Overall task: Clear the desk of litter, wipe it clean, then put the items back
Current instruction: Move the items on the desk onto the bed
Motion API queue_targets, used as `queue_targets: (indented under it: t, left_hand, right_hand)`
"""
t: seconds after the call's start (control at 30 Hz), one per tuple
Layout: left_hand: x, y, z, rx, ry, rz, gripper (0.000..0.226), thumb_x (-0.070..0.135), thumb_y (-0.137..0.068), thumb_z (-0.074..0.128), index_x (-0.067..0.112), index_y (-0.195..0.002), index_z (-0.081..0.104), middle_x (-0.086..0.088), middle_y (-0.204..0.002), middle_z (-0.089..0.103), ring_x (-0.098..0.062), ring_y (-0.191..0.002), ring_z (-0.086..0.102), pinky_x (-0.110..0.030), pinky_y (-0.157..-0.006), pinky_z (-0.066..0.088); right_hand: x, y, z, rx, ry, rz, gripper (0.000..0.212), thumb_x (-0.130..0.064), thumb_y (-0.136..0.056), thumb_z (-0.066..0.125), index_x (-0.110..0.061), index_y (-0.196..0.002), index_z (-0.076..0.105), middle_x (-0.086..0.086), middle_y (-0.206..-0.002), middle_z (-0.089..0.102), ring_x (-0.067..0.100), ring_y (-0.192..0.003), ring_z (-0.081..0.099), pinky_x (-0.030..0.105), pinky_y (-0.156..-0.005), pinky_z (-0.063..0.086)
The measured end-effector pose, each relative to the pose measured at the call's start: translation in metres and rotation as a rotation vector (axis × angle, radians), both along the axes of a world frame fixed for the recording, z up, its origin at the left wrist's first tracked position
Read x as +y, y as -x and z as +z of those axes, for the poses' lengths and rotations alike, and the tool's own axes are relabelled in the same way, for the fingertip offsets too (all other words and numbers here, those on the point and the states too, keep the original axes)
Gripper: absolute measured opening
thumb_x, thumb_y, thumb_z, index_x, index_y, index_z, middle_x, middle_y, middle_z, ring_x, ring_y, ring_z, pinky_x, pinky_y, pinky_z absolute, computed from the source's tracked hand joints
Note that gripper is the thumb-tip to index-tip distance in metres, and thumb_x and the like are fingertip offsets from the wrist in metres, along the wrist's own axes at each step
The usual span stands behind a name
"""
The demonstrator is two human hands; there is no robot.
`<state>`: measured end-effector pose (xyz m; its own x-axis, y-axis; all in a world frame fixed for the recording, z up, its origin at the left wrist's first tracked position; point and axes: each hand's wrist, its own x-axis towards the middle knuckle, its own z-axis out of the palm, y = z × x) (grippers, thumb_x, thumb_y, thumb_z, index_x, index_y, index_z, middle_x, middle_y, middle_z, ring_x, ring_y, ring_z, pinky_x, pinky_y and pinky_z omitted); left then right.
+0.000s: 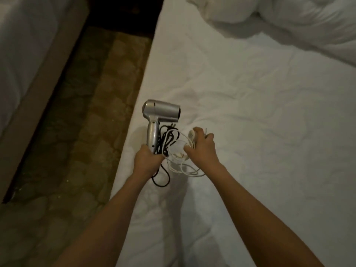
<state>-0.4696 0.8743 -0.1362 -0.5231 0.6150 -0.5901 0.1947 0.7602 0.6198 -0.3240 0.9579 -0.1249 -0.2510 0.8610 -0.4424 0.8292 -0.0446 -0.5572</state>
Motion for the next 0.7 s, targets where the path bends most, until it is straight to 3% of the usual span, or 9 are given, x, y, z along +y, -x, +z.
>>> queue_targets:
  t: [0.07,0.27,0.4,0.53,0.7]
  left_hand:
    - [0.016,0.008,-0.018,0.01,-0.01,-0.028,0.046,0.027,-0.077,0.075,0.005,-0.109,0.05,-0.007,-0.092,0.053,-0.02,-0.079,0.052,-0.026,-0.064,0.038]
    - [0.042,0.028,-0.07,0.013,0.024,-0.14,0.055,0.033,-0.081,0.073,0.0,-0.115,0.045,-0.014,-0.102,0.058,-0.03,-0.094,0.058,-0.029,-0.067,0.038]
    - [0.045,0.032,-0.089,0.068,0.074,-0.214,0.059,0.027,-0.084,0.069,-0.004,-0.122,0.036,-0.023,-0.115,0.057,-0.037,-0.101,0.058,-0.031,-0.068,0.039]
    - [0.028,0.035,-0.087,0.09,0.155,-0.284,0.071,0.027,-0.079,0.075,-0.001,-0.132,0.037,-0.022,-0.126,0.051,-0.038,-0.114,0.051,-0.04,-0.09,0.046]
    - [-0.018,0.015,-0.052,0.201,0.278,-0.387,0.049,0.023,-0.089,0.056,0.004,-0.132,0.044,-0.023,-0.134,0.042,-0.04,-0.123,0.038,-0.042,-0.099,0.034]
  right_hand:
    - [0.014,0.009,-0.016,-0.018,-0.017,0.013,0.063,-0.027,-0.083,0.064,-0.021,-0.139,0.034,0.018,-0.124,0.034,0.04,-0.11,0.045,0.042,-0.093,0.044]
    - [0.041,0.037,-0.063,-0.075,-0.071,0.038,0.062,-0.027,-0.083,0.061,-0.021,-0.139,0.035,0.018,-0.127,0.033,0.039,-0.114,0.041,0.048,-0.093,0.043]
    - [0.04,0.041,-0.086,0.003,0.052,0.024,0.068,-0.027,-0.089,0.063,-0.02,-0.146,0.028,0.021,-0.135,0.028,0.039,-0.118,0.043,0.042,-0.099,0.041]
    - [0.018,0.021,-0.079,0.062,0.107,0.018,0.073,-0.03,-0.091,0.062,-0.018,-0.151,0.021,0.022,-0.154,0.011,0.036,-0.137,0.029,0.038,-0.11,0.031]
    - [-0.03,-0.017,-0.039,0.003,0.051,0.004,0.056,-0.014,-0.091,0.059,-0.004,-0.142,0.037,0.022,-0.146,0.029,0.033,-0.133,0.036,0.03,-0.108,0.028]
